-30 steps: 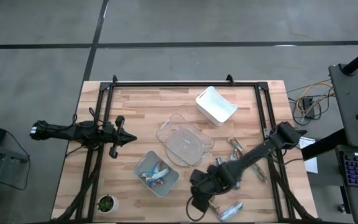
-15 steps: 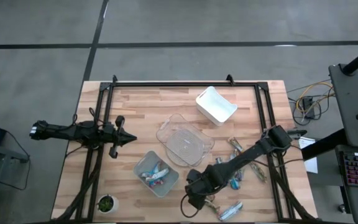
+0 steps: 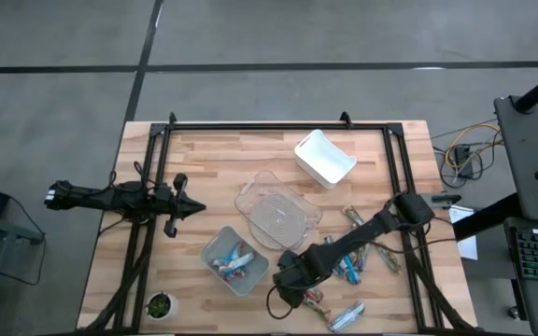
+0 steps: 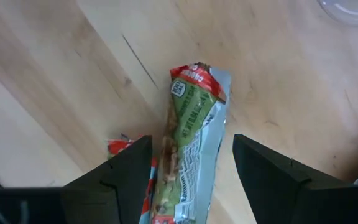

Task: Pick and place Granola Bars by type
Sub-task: Put the red granola bar into the gray bin

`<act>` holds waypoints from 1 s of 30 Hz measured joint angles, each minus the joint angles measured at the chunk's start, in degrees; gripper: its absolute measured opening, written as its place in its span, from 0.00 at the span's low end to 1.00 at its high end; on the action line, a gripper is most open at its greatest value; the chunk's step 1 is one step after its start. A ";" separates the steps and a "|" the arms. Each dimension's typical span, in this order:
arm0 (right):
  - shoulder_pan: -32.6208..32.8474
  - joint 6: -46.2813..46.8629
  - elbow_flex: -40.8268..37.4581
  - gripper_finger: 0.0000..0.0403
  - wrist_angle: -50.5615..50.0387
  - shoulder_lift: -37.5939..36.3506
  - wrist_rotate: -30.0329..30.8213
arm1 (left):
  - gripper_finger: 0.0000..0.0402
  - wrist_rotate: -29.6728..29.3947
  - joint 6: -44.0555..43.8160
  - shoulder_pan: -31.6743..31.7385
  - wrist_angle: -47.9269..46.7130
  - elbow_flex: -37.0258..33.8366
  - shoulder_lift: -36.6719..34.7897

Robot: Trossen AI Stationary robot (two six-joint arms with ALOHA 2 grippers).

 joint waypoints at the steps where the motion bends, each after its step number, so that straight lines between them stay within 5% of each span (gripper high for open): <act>1: 0.00 -0.02 0.00 0.53 0.02 0.20 0.00 | 0.00 0.00 -0.01 0.01 0.00 0.01 0.00; 20: 0.02 1.63 -1.94 0.53 3.50 1.32 0.44 | 0.00 0.00 0.00 0.01 0.00 0.00 0.00; 30: 0.02 2.53 -2.75 0.37 3.79 1.19 0.33 | 0.00 0.01 0.00 -0.01 0.00 0.01 0.00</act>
